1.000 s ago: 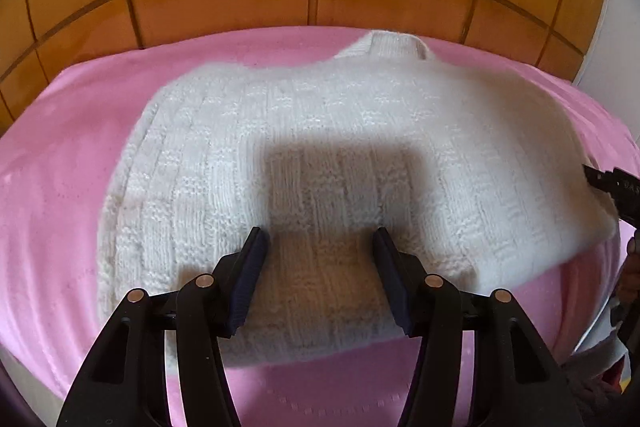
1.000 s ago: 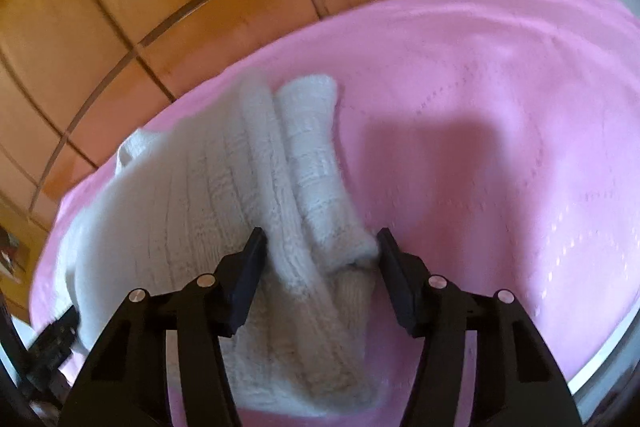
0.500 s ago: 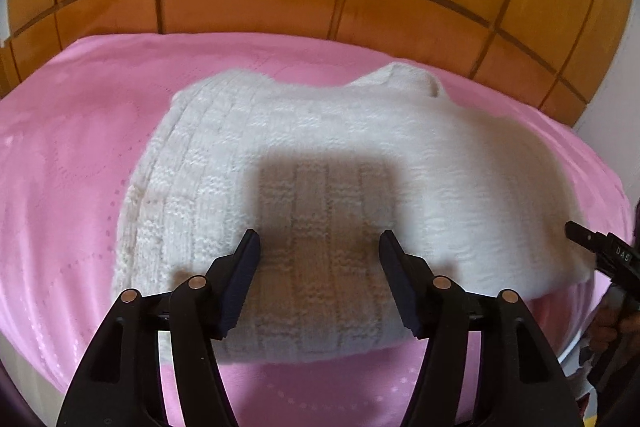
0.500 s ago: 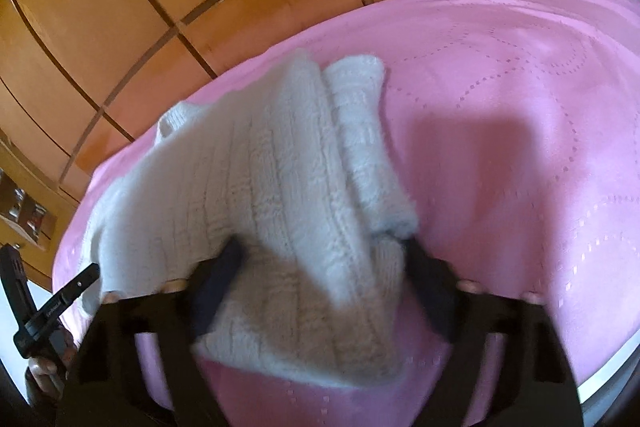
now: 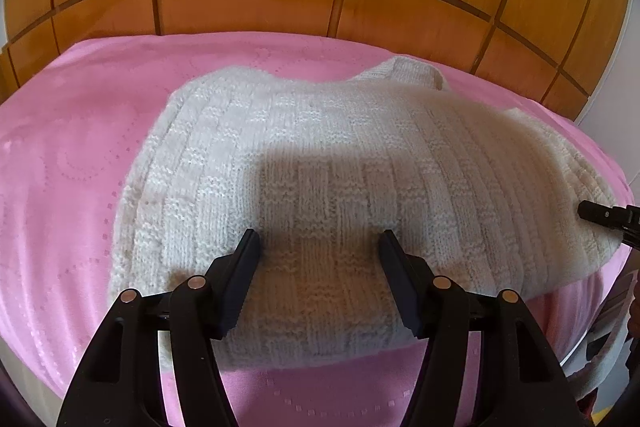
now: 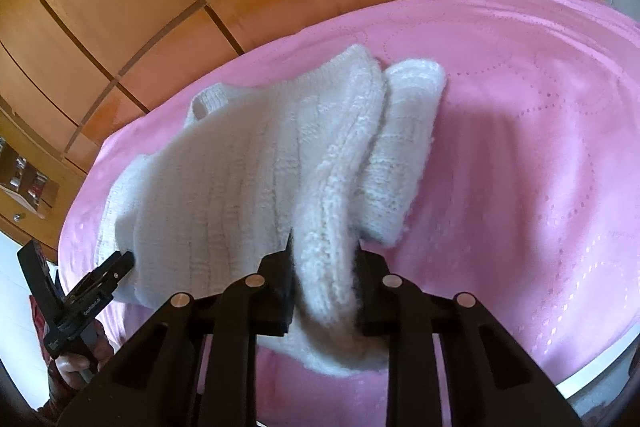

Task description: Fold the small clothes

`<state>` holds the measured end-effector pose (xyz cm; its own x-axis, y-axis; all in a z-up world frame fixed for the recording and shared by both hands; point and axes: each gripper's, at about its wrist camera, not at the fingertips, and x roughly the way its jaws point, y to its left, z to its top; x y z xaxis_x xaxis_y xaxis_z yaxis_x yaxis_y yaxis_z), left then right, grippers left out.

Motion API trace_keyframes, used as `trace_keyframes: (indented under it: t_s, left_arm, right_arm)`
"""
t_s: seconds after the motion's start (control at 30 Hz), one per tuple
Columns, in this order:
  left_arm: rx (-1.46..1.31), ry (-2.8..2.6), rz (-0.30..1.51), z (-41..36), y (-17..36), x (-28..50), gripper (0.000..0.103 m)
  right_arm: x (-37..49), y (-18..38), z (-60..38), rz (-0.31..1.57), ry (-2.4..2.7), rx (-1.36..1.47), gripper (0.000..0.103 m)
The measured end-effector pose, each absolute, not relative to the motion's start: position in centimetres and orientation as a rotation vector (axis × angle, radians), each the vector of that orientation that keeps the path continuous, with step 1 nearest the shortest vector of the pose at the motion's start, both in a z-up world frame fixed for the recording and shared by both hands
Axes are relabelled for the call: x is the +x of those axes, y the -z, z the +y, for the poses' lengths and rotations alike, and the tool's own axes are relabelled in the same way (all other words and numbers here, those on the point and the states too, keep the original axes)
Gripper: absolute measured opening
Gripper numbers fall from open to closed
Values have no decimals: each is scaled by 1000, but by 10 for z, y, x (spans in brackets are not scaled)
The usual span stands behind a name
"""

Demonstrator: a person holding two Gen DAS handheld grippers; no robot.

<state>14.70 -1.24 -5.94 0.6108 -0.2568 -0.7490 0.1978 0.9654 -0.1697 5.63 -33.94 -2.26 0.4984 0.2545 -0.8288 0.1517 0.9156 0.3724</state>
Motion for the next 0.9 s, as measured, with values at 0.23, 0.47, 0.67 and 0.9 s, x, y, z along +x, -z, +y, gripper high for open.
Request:
trace_keyframes:
  t_s: [0.23,0.47,0.67,0.9]
  left_arm:
    - [-124,300,887,-2,59,149,61]
    - [-602,457,941,64,57,165,61]
    - [-751,626,875,80,42,160,68]
    - [-867,788,996,29,51,192,88]
  right_arm:
    - [70,-10,-295,993,-158,400,17]
    - [91,-10,-201,988,-367,284,16]
    - [82,20,-173,1016,-394,199,16]
    - [61,22,-176,948,-390,116,17]
